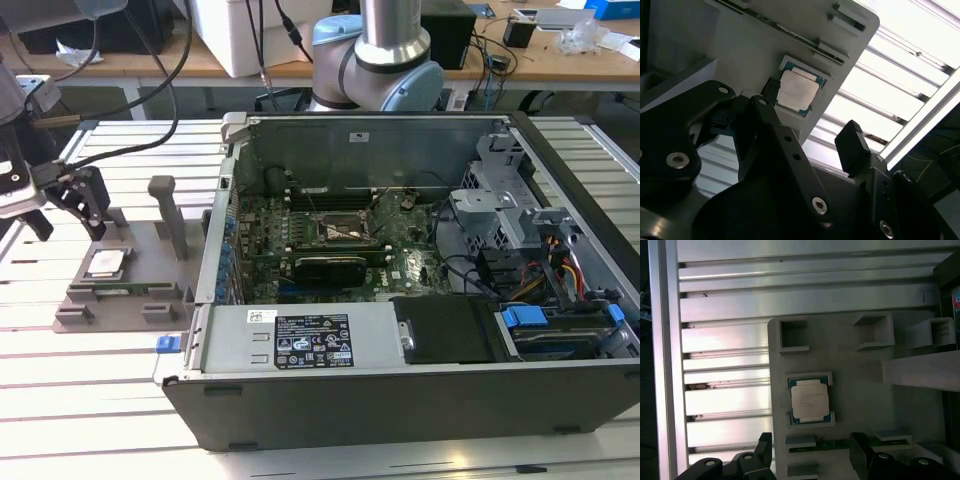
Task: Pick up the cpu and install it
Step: 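Pick up the cpu and move it towards the insertion slot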
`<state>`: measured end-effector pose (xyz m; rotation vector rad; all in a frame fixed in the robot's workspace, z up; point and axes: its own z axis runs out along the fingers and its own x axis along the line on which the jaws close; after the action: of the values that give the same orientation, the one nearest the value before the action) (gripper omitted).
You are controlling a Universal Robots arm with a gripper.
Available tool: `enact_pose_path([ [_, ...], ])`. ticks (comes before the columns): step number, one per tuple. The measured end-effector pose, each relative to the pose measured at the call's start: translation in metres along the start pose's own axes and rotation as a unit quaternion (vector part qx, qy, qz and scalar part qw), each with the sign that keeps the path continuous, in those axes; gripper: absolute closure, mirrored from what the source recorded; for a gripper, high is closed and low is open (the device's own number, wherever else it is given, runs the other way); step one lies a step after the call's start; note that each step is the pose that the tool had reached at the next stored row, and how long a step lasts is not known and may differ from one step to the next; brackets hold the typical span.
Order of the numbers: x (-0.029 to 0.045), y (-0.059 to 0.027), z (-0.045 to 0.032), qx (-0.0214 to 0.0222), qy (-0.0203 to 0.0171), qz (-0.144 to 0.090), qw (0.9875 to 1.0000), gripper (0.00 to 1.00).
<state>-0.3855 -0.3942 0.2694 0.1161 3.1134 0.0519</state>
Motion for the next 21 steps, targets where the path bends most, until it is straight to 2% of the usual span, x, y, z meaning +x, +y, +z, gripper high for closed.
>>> enact_pose_path([
  [2,-0.0018,0.004,0.0023,0.008,-0.0006,-0.001,1.0,0.28],
  [4,-0.0018,0.0061,0.0045,0.0142,-0.001,-0.009,0.9999,0.28],
  [7,-0.0018,0.0067,0.0059,0.0176,-0.0006,-0.034,0.9993,0.28],
  [13,-0.0016,0.0085,0.0079,0.0179,-0.0001,-0.075,0.997,0.28],
  [21,-0.0012,0.0093,0.0178,0.0179,-0.0001,-0.075,0.997,0.28],
])
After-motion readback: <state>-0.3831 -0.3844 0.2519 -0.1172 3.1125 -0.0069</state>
